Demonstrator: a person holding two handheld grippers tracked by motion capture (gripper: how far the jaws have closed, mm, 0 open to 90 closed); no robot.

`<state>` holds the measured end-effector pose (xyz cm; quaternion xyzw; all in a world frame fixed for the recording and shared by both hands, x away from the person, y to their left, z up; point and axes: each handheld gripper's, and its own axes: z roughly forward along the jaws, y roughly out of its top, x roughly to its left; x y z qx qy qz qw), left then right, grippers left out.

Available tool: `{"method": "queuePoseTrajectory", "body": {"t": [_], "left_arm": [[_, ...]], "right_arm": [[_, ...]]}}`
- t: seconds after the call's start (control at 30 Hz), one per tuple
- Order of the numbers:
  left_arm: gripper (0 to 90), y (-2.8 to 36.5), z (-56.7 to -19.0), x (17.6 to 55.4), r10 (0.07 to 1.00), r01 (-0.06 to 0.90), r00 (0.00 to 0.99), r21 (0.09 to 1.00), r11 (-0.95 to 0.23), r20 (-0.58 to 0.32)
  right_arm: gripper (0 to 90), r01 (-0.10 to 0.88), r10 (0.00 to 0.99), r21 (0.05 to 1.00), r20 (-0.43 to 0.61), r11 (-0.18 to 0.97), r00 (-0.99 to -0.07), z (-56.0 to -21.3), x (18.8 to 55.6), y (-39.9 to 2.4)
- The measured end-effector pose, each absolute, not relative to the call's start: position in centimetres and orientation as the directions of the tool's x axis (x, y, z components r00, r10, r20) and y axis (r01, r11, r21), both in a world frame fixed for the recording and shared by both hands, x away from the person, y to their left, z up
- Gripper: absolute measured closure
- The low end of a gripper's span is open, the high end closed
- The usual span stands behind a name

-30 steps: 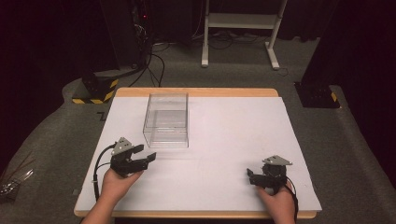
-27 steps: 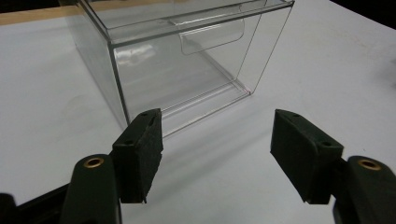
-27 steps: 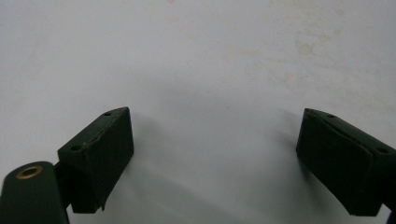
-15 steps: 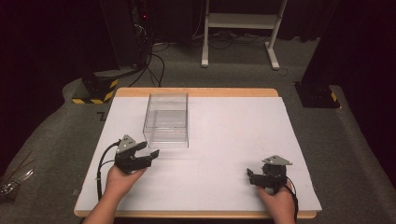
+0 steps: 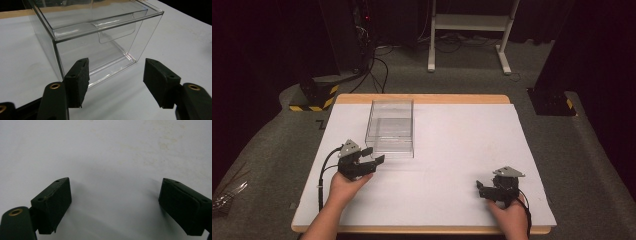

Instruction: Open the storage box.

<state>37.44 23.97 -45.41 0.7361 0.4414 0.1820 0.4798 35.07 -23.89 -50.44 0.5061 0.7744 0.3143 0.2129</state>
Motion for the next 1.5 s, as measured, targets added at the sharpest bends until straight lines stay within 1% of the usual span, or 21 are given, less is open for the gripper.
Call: {"method": "queuePoseTrajectory", "body": {"t": [0.03, 0.27, 0.47, 0.6, 0.7, 0.77, 0.9, 1.0, 1.23, 1.37, 1.5], "left_arm": [[40.5, 24.1, -45.6, 37.8, 0.820, 0.482, 0.543, 0.866, -0.129, -0.180], [43.6, 24.2, -46.2, 38.9, 0.813, 0.481, 0.541, 0.872, -0.088, -0.216], [45.1, 23.9, -46.3, 39.5, 0.797, 0.464, 0.568, 0.880, -0.101, -0.208], [45.3, 23.9, -46.6, 40.0, 0.787, 0.458, 0.571, 0.886, -0.070, -0.233], [47.9, 24.0, -46.8, 40.2, 0.787, 0.455, 0.571, 0.888, -0.064, -0.236], [51.3, 24.0, -46.9, 40.3, 0.792, 0.454, 0.566, 0.888, -0.069, -0.228], [52.1, 23.7, -46.7, 40.8, 0.792, 0.460, 0.572, 0.883, -0.096, -0.212], [53.2, 23.7, -46.6, 41.1, 0.780, 0.461, 0.581, 0.884, -0.078, -0.234], [57.8, 23.6, -46.9, 41.3, 0.759, 0.442, 0.603, 0.895, -0.061, -0.246], [62.4, 23.7, -46.9, 41.4, 0.756, 0.433, 0.605, 0.900, -0.049, -0.251], [59.7, 23.8, -47.0, 41.4, 0.738, 0.425, 0.624, 0.904, -0.045, -0.257]], "right_arm": [[10.9, 0.650, 0.918, 0.702, -0.011, 0.290, -0.397, -50.4, 35.1, -23.9], [10.9, 0.650, 0.918, 0.703, -0.012, 0.290, -0.397, -50.4, 35.1, -23.9], [10.9, 0.649, 0.918, 0.703, -0.013, 0.291, -0.397, -50.4, 35.1, -23.9], [10.9, 0.649, 0.918, 0.703, -0.013, 0.291, -0.397, -50.4, 35.1, -23.9], [10.9, 0.649, 0.918, 0.703, -0.013, 0.291, -0.397, -50.4, 35.1, -23.9], [10.9, 0.649, 0.918, 0.703, -0.014, 0.291, -0.397, -50.4, 35.1, -23.9], [10.9, 0.649, 0.918, 0.703, -0.013, 0.291, -0.397, -50.4, 35.1, -23.9], [10.9, 0.649, 0.918, 0.703, -0.013, 0.290, -0.397, -50.4, 35.1, -23.9], [10.9, 0.649, 0.918, 0.703, -0.013, 0.291, -0.397, -50.4, 35.1, -23.9], [10.9, 0.649, 0.918, 0.703, -0.013, 0.290, -0.397, -50.4, 35.1, -23.9], [10.9, 0.649, 0.918, 0.703, -0.013, 0.291, -0.397, -50.4, 35.1, -23.9]]}}
